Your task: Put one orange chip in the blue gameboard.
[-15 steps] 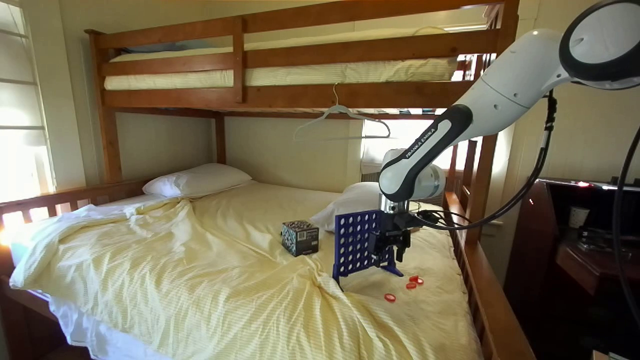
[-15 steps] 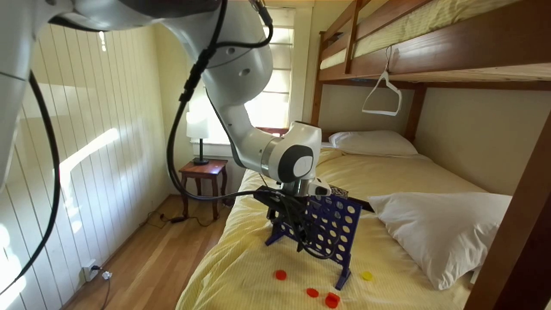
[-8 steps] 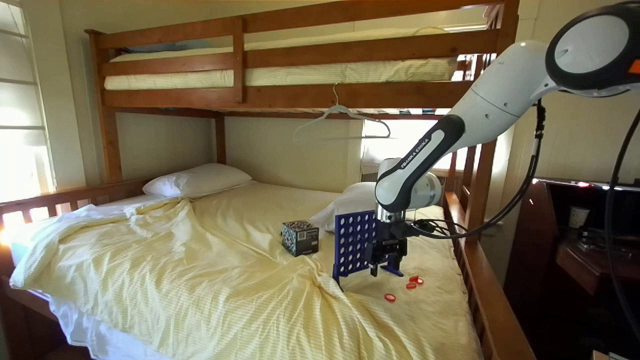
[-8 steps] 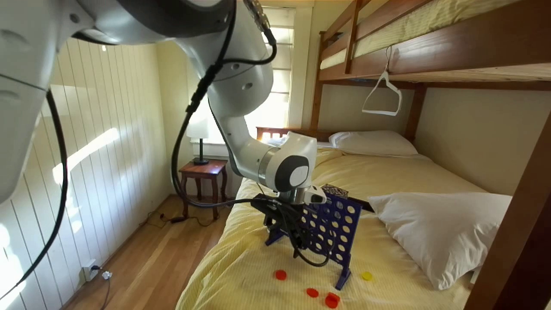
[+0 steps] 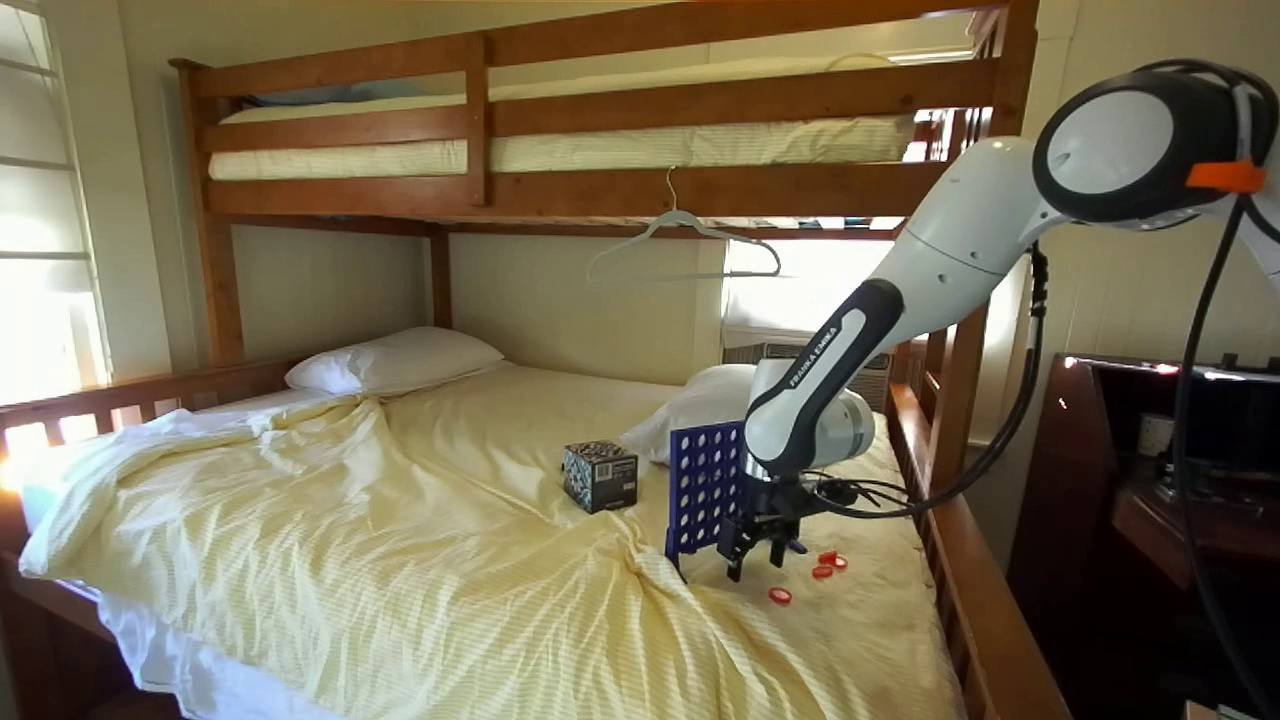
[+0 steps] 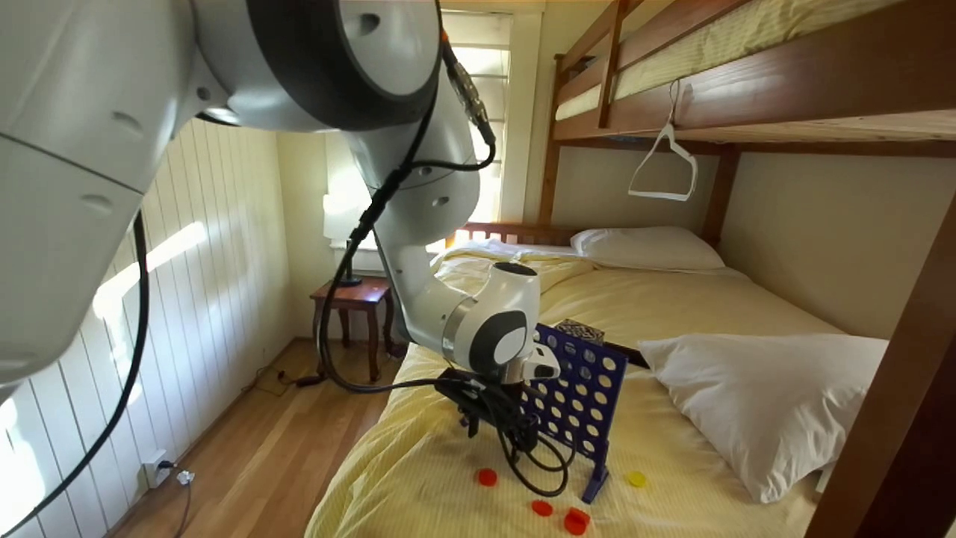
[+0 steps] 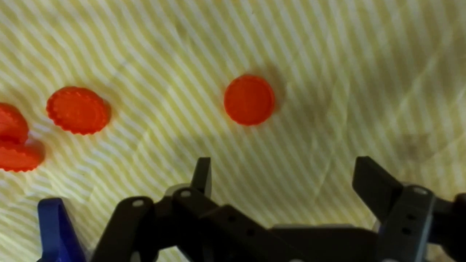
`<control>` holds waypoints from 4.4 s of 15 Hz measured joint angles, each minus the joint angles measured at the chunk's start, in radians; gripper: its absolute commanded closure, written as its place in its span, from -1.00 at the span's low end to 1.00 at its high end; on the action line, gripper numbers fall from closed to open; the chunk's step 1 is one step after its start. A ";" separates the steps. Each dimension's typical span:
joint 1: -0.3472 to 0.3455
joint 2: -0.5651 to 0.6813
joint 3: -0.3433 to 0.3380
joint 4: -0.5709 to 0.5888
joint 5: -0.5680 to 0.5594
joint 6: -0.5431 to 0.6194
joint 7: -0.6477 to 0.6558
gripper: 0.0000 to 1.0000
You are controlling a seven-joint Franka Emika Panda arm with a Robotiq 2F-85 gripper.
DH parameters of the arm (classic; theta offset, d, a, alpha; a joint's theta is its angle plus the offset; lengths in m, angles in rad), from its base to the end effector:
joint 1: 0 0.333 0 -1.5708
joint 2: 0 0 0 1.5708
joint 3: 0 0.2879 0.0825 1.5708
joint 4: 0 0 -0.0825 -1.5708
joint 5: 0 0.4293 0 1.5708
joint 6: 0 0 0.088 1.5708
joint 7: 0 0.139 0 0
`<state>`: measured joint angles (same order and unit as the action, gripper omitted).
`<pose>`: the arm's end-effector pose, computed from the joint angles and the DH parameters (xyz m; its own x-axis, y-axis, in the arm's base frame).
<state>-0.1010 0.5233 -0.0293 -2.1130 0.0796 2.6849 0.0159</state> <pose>0.5846 -0.0796 0.0710 0.9763 -0.2113 0.0480 -0.2103 -0.9773 -0.0247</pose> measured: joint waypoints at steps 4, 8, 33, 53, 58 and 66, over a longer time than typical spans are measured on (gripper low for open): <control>-0.010 0.027 0.011 0.016 0.000 0.013 -0.030 -1.00; -0.013 0.035 0.011 0.023 0.000 0.010 -0.053 -1.00; -0.014 0.046 0.003 -0.008 -0.006 -0.012 -0.108 0.17; -0.010 0.040 0.004 -0.005 -0.007 -0.033 -0.108 -0.78; 0.005 0.035 0.002 -0.012 -0.013 -0.073 -0.107 -1.00; 0.015 0.017 -0.005 -0.033 -0.025 -0.105 -0.102 -0.52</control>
<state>-0.0861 0.5407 -0.0347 -2.1458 0.0547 2.5802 -0.0862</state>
